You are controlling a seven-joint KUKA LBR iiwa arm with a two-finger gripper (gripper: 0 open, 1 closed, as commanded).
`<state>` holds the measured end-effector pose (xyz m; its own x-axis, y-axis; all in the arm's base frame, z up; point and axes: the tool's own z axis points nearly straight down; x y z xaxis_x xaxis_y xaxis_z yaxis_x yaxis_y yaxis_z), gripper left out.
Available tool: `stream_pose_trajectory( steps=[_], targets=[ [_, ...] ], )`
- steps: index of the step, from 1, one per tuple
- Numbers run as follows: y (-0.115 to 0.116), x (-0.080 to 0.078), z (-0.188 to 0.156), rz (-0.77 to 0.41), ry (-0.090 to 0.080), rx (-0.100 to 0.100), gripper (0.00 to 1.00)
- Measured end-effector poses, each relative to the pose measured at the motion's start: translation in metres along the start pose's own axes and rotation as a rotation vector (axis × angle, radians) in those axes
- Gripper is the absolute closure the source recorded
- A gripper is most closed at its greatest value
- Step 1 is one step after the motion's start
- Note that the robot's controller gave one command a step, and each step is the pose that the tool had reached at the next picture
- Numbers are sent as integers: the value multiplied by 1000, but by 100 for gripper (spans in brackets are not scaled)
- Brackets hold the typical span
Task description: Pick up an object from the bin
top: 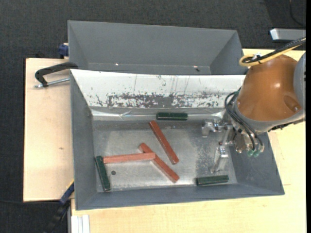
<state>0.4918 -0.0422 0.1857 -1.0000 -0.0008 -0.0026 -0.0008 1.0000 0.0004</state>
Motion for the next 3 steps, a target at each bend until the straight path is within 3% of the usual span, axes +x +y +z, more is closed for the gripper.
stream_pose_trajectory(
  steps=[1,2,3],
  targets=[
    [0,0,0,0,0,0,0],
    [36,-6,54,-63,-4,0,0],
    [73,-12,103,-65,2,-1,0]
  ],
)
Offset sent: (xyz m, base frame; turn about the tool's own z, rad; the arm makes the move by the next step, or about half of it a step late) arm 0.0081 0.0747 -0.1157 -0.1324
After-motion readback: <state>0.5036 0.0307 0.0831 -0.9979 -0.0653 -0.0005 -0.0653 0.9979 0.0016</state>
